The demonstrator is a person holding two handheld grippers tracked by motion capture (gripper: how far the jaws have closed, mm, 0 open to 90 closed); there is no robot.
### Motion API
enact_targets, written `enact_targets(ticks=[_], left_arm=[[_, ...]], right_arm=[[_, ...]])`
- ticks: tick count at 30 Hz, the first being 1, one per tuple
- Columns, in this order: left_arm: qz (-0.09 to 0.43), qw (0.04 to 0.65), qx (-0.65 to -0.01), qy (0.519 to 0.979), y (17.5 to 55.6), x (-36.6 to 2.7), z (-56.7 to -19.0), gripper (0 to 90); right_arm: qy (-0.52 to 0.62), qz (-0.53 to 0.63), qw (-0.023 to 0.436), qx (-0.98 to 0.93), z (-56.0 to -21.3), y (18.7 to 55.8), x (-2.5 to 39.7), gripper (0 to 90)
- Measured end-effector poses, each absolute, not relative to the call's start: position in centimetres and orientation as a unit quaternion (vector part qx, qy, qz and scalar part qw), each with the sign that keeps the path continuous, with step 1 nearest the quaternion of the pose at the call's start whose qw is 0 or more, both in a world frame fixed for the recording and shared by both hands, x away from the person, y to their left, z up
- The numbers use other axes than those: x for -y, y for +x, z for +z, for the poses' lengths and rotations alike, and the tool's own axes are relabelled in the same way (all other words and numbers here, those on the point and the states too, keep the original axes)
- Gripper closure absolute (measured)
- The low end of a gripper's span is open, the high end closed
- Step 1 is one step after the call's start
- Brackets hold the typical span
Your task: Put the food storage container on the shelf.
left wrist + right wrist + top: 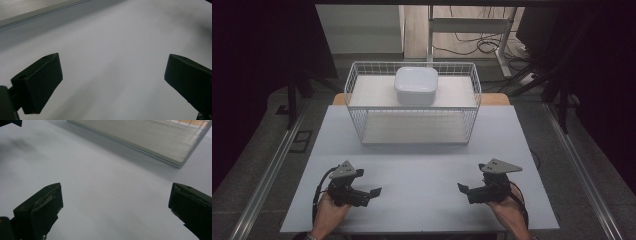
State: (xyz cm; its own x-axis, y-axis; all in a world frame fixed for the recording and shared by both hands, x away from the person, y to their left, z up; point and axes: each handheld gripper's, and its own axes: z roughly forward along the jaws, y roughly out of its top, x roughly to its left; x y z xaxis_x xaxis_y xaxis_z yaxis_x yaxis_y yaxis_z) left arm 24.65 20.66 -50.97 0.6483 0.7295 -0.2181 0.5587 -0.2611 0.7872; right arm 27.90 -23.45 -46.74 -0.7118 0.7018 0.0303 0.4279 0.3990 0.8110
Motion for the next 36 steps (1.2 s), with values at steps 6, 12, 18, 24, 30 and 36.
enact_targets(ticks=[6,12,18,24,30,36], left_arm=[[0.109,0.442,-0.411,0.790,24.1,-21.5,-51.1,1.2],[0.116,0.437,-0.419,0.788,23.5,-22.6,-51.3,1.2],[0.126,0.428,-0.428,0.786,22.9,-23.9,-51.6,1.4],[0.141,0.419,-0.443,0.780,22.4,-25.5,-51.8,1.6],[0.152,0.411,-0.458,0.773,21.8,-27.0,-52.2,1.8],[0.153,0.408,-0.467,0.770,21.3,-27.8,-52.7,1.8]], right_arm=[[0.353,0.424,0.170,-0.816,-46.8,27.5,24.6,0.0],[0.366,0.420,0.179,-0.811,-46.9,27.1,26.0,0.0],[0.385,0.408,0.192,-0.805,-47.3,26.7,27.6,0.0],[0.399,0.397,0.201,-0.802,-47.8,26.4,28.7,0.0],[0.416,0.383,0.208,-0.798,-48.5,26.1,30.0,0.0],[0.430,0.373,0.207,-0.795,-49.1,25.8,30.9,0.0]])
